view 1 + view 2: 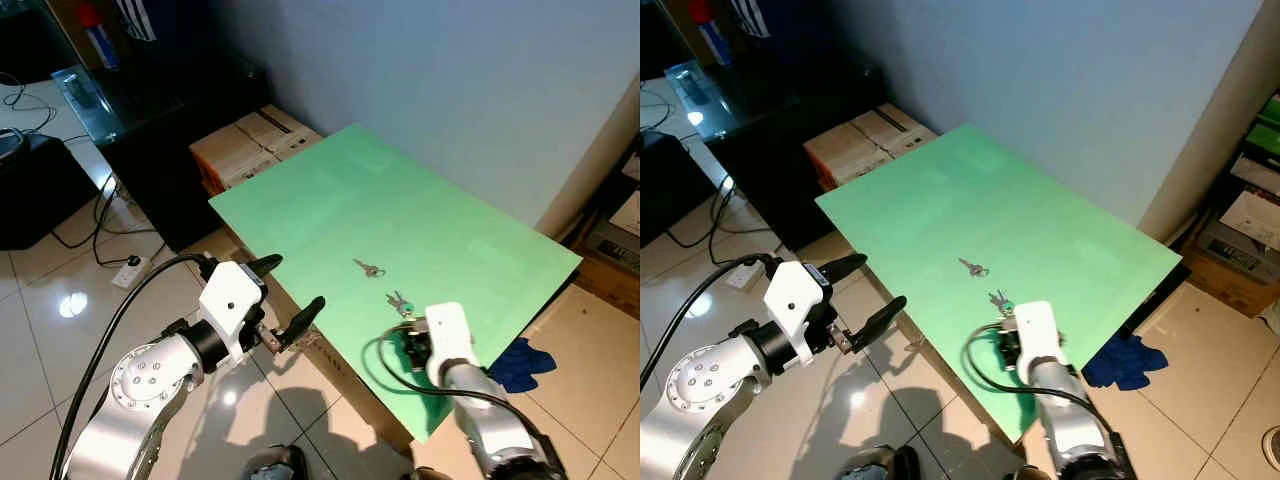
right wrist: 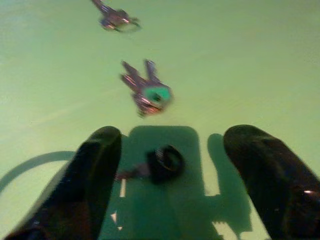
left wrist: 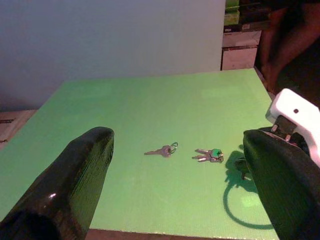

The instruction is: Hang keys on a hook

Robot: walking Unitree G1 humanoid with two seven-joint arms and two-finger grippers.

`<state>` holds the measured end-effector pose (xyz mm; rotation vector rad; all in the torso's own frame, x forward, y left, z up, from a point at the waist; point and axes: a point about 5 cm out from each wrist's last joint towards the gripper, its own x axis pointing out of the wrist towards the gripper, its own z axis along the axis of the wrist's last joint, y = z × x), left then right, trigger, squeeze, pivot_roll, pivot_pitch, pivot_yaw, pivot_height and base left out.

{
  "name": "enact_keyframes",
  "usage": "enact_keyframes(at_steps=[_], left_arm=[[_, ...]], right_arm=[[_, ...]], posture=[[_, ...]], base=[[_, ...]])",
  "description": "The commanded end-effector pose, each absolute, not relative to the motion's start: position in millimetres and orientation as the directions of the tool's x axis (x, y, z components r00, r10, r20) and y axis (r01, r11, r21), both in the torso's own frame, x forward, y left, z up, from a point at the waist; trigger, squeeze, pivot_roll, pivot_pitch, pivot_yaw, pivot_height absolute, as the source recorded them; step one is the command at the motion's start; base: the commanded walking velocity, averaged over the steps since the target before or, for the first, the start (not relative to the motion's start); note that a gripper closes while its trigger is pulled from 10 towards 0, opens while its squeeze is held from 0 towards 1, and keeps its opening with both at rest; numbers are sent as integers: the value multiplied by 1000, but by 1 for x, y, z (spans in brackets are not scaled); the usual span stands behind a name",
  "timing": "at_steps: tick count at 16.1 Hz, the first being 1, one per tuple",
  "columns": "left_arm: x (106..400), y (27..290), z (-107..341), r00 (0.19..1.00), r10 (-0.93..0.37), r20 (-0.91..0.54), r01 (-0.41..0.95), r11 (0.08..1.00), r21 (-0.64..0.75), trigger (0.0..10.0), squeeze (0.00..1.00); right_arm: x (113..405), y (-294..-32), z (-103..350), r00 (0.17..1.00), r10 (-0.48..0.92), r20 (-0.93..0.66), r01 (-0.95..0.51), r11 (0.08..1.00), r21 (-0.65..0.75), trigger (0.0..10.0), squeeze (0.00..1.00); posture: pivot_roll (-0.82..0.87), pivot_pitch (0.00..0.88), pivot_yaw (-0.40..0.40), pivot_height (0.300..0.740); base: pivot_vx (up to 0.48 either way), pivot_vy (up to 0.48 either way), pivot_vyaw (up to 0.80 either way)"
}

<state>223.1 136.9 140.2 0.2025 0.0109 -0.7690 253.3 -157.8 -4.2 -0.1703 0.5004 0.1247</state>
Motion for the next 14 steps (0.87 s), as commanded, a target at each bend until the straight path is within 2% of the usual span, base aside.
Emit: enact_keyframes(at_steps=[1,3,4,5,12,14], left_arm=[[224,139,144,727,-683,-75,682,705,194,10000,0],[224,139,144,725,-684,-76,684,703,194,10000,0],[224,139,144,725,-685,-76,684,703,195,10000,0],[224,139,144,725,-685,-77,685,702,196,10000,0],[224,139,145,723,-687,-76,687,700,196,10000,0],[224,139,145,722,-688,-76,687,700,195,10000,0]], right_arm=[[251,-156,-5,865,80,-495,-157,981,-116,10000,1000],[251,-152,-8,856,103,-507,-172,981,-93,10000,1000],[252,-150,-9,854,101,-511,-173,980,-95,10000,894],[253,-149,-10,851,96,-516,-170,980,-99,10000,0],[253,-154,-15,842,58,-536,-132,986,-101,10000,0],[251,-154,-17,838,55,-543,-129,987,-99,9490,0]], posture=[[89,107,116,740],[90,108,118,740],[90,108,118,740],[90,108,118,740],[97,111,125,740],[97,111,125,740]], base=[[0,0,0],[0,0,0],[0,0,0],[0,0,0],[0,0,0],[0,0,0]])
